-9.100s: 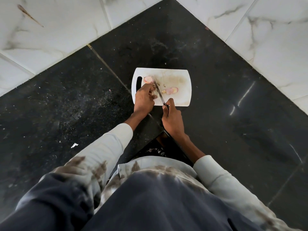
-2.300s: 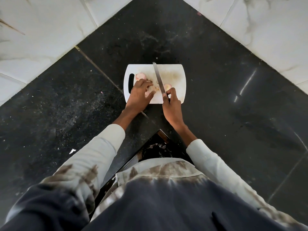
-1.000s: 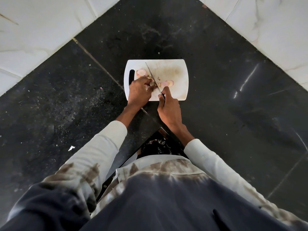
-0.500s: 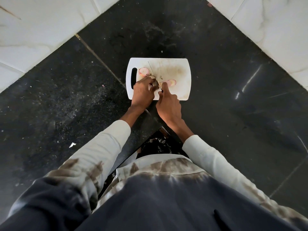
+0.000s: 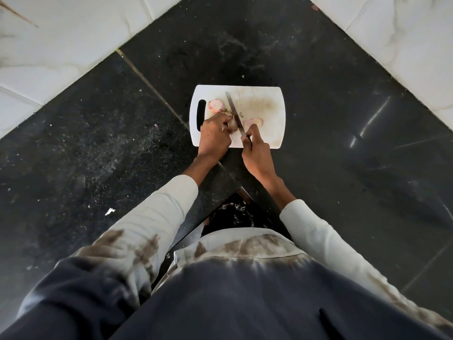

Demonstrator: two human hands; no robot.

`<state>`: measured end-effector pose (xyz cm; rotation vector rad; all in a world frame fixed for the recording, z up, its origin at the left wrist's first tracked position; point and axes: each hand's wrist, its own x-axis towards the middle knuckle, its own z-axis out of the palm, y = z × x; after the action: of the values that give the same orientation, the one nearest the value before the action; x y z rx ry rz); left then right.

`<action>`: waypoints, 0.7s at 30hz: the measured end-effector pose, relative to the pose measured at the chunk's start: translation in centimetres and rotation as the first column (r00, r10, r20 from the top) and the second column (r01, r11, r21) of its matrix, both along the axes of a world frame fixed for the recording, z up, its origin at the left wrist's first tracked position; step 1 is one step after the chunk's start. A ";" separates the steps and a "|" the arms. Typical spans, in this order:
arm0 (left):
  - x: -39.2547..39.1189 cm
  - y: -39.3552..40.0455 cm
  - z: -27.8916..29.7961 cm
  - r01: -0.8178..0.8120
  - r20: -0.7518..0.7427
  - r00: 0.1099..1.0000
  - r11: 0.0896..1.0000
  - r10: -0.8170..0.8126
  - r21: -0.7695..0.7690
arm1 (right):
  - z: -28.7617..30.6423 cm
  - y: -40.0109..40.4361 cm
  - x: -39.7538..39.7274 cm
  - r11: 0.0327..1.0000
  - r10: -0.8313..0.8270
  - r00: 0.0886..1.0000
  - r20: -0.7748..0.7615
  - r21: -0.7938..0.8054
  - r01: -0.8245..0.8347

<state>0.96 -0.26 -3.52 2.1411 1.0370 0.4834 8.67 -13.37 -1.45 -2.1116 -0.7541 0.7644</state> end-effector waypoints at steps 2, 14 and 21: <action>0.0 -0.2 0.0 -0.011 0.020 1.000 1.000 0.011 0.001 | -0.3 -0.8 -0.3 1.000 0.001 1.000 0.005 0.021 -0.001; -0.4 0.2 -0.3 -0.008 -0.018 1.000 1.000 0.007 -0.009 | -1.7 -0.7 -2.8 0.994 0.016 0.941 0.339 -0.109 0.022; -0.3 0.8 -0.3 0.032 -0.019 0.999 0.998 -0.033 -0.063 | -1.0 -1.0 -1.2 0.985 -0.159 0.984 0.077 0.080 0.153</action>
<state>0.63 0.55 -3.81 2.1083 1.0136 0.4094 7.46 -14.37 -2.44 -2.1170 -0.6417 0.5596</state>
